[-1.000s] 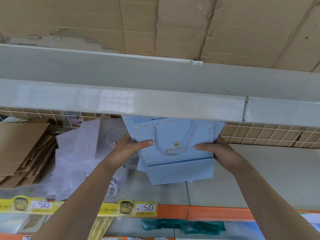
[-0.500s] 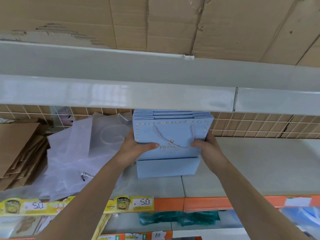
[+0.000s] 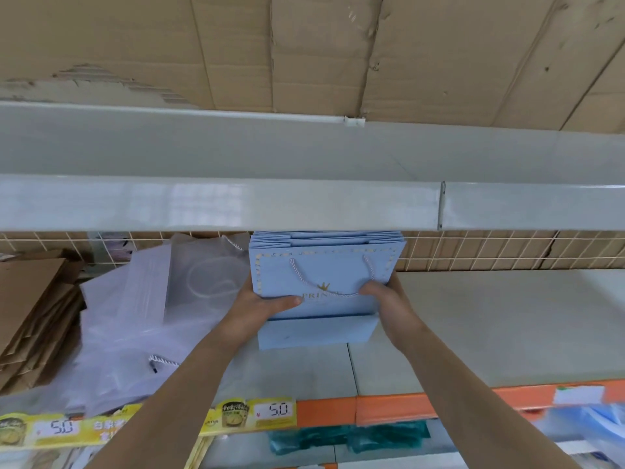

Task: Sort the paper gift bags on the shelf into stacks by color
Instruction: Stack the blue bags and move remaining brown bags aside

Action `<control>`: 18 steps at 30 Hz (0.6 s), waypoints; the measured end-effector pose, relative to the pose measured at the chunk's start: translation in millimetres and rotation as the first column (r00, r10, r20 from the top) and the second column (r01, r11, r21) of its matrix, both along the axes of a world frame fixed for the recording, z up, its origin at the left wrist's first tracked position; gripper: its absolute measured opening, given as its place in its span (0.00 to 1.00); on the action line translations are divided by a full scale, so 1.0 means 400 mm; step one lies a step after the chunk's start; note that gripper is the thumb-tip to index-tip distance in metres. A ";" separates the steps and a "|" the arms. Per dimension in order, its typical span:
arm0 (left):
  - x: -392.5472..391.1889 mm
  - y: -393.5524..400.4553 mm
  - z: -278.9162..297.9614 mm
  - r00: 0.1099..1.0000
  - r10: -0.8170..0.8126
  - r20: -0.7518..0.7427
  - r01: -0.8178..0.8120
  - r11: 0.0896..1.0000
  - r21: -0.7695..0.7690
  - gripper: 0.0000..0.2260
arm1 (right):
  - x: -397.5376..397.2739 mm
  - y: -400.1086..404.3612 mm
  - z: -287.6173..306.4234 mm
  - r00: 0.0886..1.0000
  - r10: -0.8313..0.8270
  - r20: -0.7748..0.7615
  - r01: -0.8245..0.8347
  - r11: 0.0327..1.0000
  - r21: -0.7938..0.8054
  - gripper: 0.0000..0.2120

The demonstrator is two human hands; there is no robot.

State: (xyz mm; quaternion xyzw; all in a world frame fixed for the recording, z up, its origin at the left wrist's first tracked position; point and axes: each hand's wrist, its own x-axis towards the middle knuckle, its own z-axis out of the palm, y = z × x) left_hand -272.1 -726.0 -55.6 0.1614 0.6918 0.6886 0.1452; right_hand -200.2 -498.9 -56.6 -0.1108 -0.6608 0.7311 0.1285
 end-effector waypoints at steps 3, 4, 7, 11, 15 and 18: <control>-0.004 0.008 -0.002 1.000 -0.004 0.012 0.004 1.000 0.006 0.24 | 0.004 0.002 0.003 1.000 -0.005 0.007 0.005 0.999 0.036 0.26; -0.002 0.010 -0.005 1.000 -0.009 0.019 0.009 1.000 0.006 0.24 | 0.011 0.002 -0.006 1.000 -0.005 0.024 0.004 0.999 0.049 0.27; 0.001 0.014 -0.008 1.000 -0.023 -0.011 0.023 1.000 0.011 0.22 | 0.026 0.005 -0.032 0.997 -0.006 0.080 0.000 0.998 0.067 0.25; 0.000 0.017 0.007 0.999 0.029 -0.026 -0.027 0.998 0.050 0.22 | 0.012 0.013 -0.022 0.997 -0.017 0.074 0.012 0.997 0.070 0.24; -0.012 0.048 0.027 0.974 0.217 0.062 -0.220 0.974 0.061 0.25 | -0.012 0.023 -0.004 0.998 -0.031 0.063 0.024 0.995 0.100 0.18; -0.019 0.073 0.026 0.957 0.260 0.129 -0.254 0.965 -0.064 0.25 | -0.023 0.041 -0.007 0.990 -0.114 0.084 0.106 0.990 0.088 0.19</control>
